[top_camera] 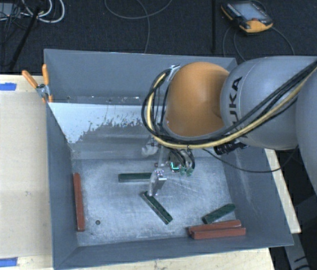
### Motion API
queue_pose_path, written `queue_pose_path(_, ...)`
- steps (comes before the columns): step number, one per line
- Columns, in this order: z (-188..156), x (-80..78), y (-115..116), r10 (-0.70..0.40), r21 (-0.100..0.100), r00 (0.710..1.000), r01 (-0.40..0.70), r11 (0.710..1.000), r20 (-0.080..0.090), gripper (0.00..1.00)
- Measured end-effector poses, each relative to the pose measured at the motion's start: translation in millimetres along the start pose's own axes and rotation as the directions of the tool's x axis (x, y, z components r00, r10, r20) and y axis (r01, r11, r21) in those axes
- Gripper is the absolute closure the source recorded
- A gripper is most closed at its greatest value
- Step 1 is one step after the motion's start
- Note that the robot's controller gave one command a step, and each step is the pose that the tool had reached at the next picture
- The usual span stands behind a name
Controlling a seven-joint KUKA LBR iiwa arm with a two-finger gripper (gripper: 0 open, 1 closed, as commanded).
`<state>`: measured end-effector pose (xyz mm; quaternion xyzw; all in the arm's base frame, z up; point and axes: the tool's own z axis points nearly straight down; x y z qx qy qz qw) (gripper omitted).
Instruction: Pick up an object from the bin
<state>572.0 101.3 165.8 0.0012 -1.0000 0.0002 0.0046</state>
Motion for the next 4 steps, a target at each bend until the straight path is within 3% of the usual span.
queue_pose_path(1, -4.1, -1.9, -0.5, 0.003, -0.001, 1.0, -0.003, 1.0, 0.008, 0.0)
queue_pose_path(2, 88.9, -28.2, 1.5, 0.001, -0.003, 1.0, -0.001, 1.0, 0.018, 1.0)
queue_pose_path(3, 88.9, -28.2, 1.4, 0.002, -0.004, 1.0, -0.002, 1.0, 0.018, 1.0)
queue_pose_path(4, -107.3, -25.8, 38.0, 0.02, -0.001, 1.0, -0.02, 1.0, 0.008, 1.0)
